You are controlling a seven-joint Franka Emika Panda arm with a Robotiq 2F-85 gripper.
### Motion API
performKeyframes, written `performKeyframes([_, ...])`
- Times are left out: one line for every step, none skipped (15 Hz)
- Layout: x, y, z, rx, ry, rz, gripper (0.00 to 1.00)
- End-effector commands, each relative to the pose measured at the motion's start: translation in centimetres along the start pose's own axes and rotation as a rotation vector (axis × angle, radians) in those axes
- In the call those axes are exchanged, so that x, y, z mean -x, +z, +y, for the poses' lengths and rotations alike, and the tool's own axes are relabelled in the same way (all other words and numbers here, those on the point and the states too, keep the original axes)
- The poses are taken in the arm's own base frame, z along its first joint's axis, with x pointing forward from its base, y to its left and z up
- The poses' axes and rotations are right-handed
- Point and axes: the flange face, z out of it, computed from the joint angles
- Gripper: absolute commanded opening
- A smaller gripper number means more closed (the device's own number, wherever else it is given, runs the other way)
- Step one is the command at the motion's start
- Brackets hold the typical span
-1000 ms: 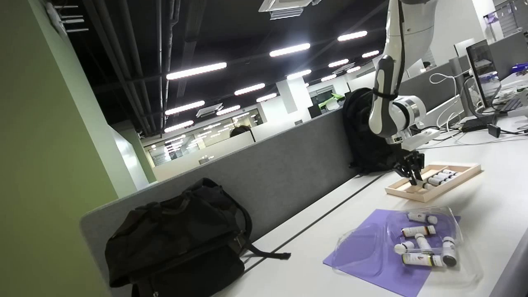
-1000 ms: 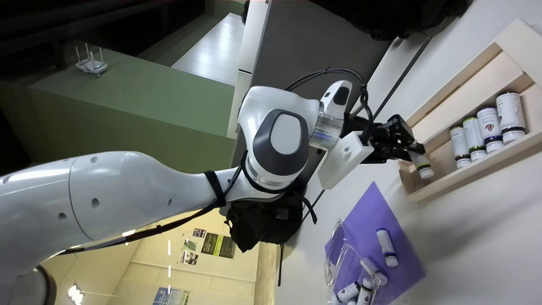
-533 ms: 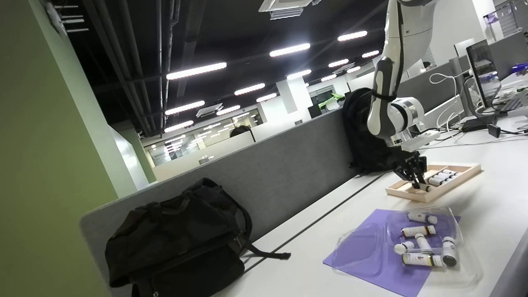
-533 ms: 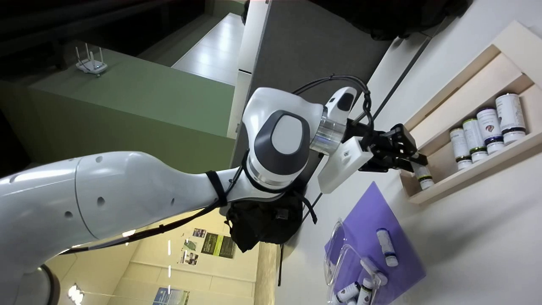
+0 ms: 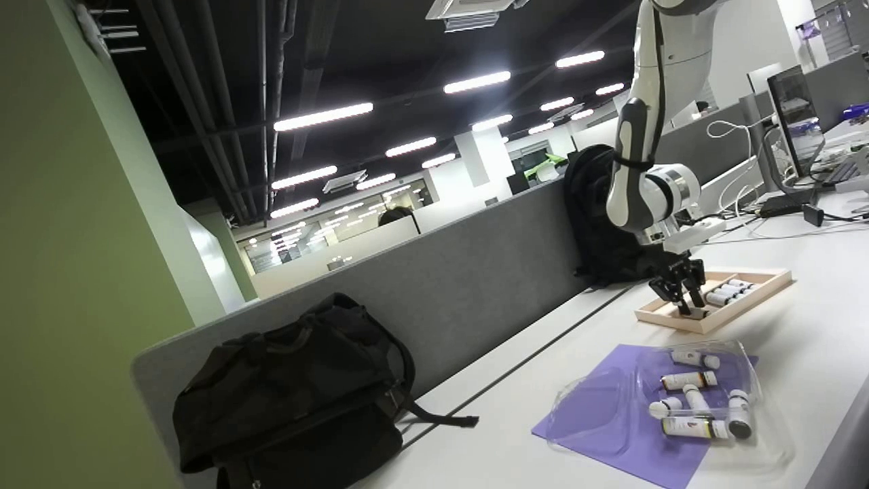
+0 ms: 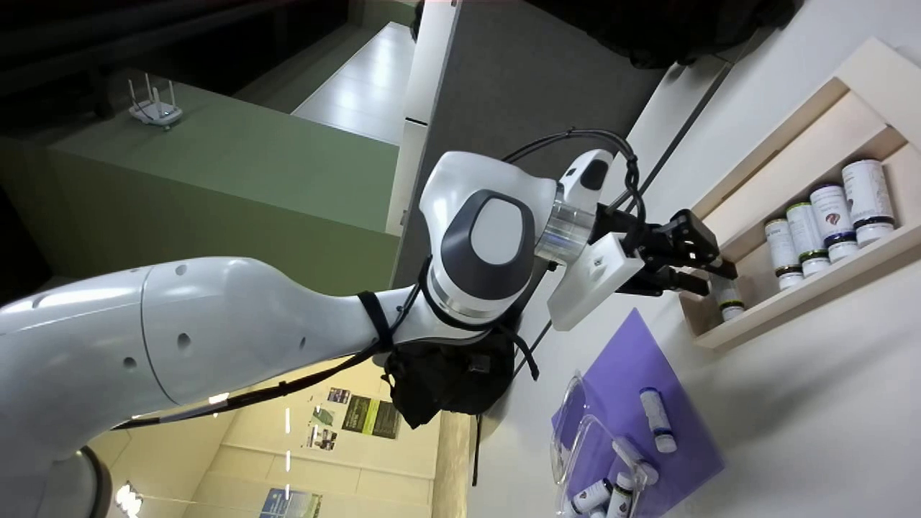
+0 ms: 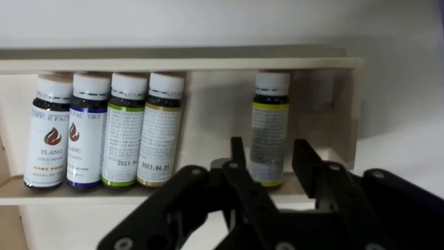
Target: Take the right bottle from the table and put it in the bottom compartment of the box
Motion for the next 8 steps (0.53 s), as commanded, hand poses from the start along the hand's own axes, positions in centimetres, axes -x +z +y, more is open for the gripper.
performKeyframes([0.0, -1.5, -0.1, 0.000, -0.034, 0.015, 0.78])
performKeyframes([0.2, -2.2, -0.1, 0.003, -0.047, 0.007, 0.85])
performKeyframes([0.5, -3.0, -0.1, 0.004, -0.056, -0.002, 0.91])
performKeyframes([0.8, -3.8, 0.1, 0.012, -0.061, -0.006, 0.97])
performKeyframes([1.1, -4.7, 0.3, 0.006, -0.075, -0.006, 0.98])
performKeyframes([-0.1, -2.3, -0.1, 0.003, -0.058, 0.001, 0.85])
performKeyframes([0.0, -3.1, 0.0, 0.003, -0.065, 0.002, 0.90])
performKeyframes([0.1, -3.8, 0.0, 0.002, -0.069, 0.002, 0.97])
